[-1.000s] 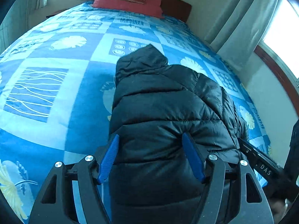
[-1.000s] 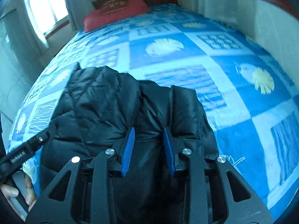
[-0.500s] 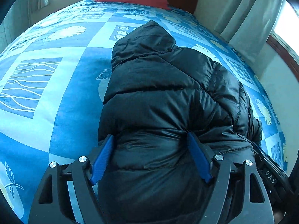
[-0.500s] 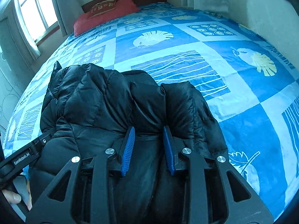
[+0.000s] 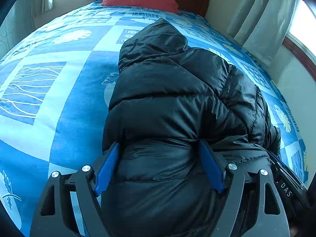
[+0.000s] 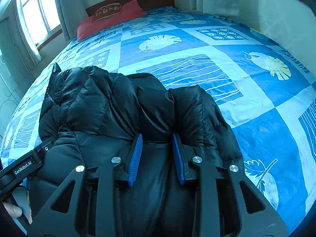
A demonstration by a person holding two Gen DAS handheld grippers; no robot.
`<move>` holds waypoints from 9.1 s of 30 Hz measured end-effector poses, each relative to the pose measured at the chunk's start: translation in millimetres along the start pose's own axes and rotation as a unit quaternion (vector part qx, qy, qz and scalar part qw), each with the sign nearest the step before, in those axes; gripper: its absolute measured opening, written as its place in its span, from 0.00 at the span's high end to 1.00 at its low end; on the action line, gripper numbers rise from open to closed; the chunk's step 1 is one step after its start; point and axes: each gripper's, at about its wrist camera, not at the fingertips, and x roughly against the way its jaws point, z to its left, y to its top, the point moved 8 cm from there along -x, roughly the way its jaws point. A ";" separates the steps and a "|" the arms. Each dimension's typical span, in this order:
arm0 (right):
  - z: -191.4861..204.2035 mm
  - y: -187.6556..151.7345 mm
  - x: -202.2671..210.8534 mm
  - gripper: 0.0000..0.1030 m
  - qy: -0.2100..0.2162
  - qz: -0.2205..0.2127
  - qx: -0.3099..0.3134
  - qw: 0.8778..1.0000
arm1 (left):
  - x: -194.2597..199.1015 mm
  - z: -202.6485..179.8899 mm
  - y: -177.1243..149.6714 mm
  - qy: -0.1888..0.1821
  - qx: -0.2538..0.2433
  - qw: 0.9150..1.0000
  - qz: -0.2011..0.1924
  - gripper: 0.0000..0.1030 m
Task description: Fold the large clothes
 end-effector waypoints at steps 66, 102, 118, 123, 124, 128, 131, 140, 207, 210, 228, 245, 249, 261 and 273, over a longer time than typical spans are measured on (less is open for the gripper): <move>-60.8 -36.7 18.3 0.19 0.208 0.033 -0.273 0.939 | 37.5 77.1 -64.8 -0.150 0.378 0.913 0.014 0.15; 132.1 0.9 -27.7 0.66 0.338 0.060 -0.232 0.910 | 46.5 206.5 -5.0 -0.188 0.399 0.897 -0.029 0.29; 133.2 5.4 -24.3 0.44 0.298 0.065 -0.200 0.931 | 86.2 210.5 14.9 -0.068 0.275 0.957 -0.059 0.27; 127.8 6.7 -7.9 0.37 0.283 0.055 -0.182 0.940 | 109.5 206.4 17.9 -0.046 0.245 0.965 -0.079 0.27; 125.8 7.3 -3.6 0.36 0.279 0.051 -0.179 0.942 | 110.8 203.2 19.6 -0.043 0.238 0.967 -0.078 0.27; 115.7 13.4 21.1 0.33 0.258 0.029 -0.174 0.950 | 120.2 193.7 16.2 -0.021 0.202 0.976 -0.078 0.27; 116.1 13.0 38.5 0.33 0.224 0.021 -0.138 0.965 | 127.2 185.4 10.6 -0.011 0.184 0.980 -0.077 0.27; 141.3 -16.8 78.9 0.33 0.121 -0.001 0.001 0.993 | 143.0 166.3 -10.6 0.034 0.117 0.989 -0.080 0.27; 180.0 -65.3 183.8 0.24 0.056 -0.067 0.121 0.989 | 232.9 110.6 -59.1 0.107 0.002 0.984 -0.143 0.21; 180.4 -65.8 183.2 0.24 0.056 -0.066 0.121 0.989 | 233.1 110.7 -59.2 0.107 0.003 0.984 -0.143 0.21; 180.8 -63.8 184.8 0.21 0.057 -0.071 0.122 0.988 | 241.3 102.9 -55.4 0.109 0.007 0.982 -0.156 0.18; 178.6 -65.1 185.2 0.15 0.057 -0.071 0.120 0.989 | 244.7 97.9 -56.1 0.125 -0.002 0.979 -0.163 0.17; 178.0 -65.5 185.2 0.15 0.057 -0.071 0.120 0.989 | 244.2 98.0 -56.3 0.127 -0.002 0.979 -0.158 0.17; 177.5 -69.3 180.8 0.15 0.057 -0.065 0.119 0.989 | 244.4 103.0 -55.2 0.148 0.002 0.976 -0.162 0.15; 164.8 -68.1 170.9 0.15 0.054 -0.060 0.108 0.991 | 230.1 118.0 -53.2 0.153 0.006 0.975 -0.159 0.15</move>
